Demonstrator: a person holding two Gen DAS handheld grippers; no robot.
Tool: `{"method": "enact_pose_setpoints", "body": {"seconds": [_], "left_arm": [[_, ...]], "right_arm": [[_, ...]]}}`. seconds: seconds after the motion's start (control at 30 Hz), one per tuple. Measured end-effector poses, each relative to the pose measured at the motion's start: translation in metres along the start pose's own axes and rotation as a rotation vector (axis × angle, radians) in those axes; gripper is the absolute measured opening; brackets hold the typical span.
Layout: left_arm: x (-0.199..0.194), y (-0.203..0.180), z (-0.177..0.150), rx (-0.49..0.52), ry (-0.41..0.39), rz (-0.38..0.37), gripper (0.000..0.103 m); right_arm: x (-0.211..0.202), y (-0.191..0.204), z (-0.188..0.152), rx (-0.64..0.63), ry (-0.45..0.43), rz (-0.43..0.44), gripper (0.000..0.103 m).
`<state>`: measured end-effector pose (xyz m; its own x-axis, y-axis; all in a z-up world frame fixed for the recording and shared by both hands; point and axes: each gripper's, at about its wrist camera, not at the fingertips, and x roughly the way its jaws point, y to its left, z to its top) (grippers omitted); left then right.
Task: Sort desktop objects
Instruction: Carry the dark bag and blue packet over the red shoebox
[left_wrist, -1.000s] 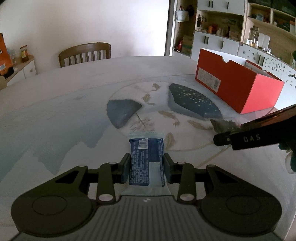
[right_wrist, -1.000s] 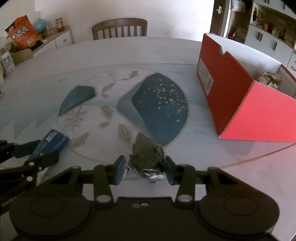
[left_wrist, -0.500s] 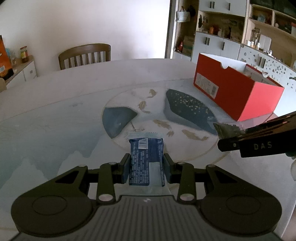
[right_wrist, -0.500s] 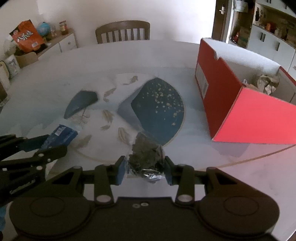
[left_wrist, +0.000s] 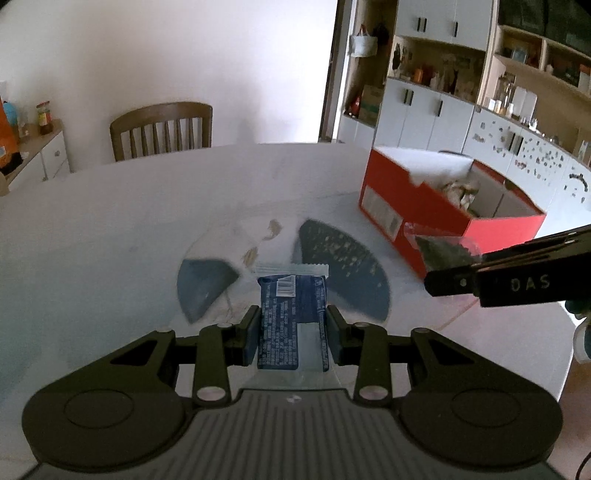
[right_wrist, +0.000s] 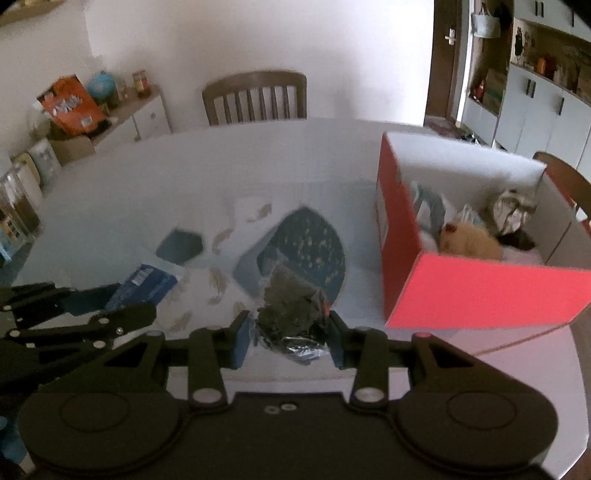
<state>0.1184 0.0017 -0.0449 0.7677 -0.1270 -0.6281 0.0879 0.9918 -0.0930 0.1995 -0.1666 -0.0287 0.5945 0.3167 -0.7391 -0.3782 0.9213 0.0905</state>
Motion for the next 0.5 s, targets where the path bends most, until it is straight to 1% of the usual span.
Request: {"method": "enact_pose_setpoints", "body": {"seconds": [0.13,0.33,0.5], "left_arm": [[-0.002,-0.012,0.017,0.009,-0.021,0.002,0.035],[0.004,-0.04,0.043,0.035,-0.053,0.001,0.035],[0.012,-0.066,0.064,0.057,-0.075,0.001,0.035]], "right_arm": [[-0.014,-0.016,0.013,0.017,-0.04,0.013,0.041],[-0.029,-0.05,0.031,0.032,-0.088,0.008,0.041],[-0.034,-0.082,0.042,0.039,-0.108,-0.006,0.041]]}}
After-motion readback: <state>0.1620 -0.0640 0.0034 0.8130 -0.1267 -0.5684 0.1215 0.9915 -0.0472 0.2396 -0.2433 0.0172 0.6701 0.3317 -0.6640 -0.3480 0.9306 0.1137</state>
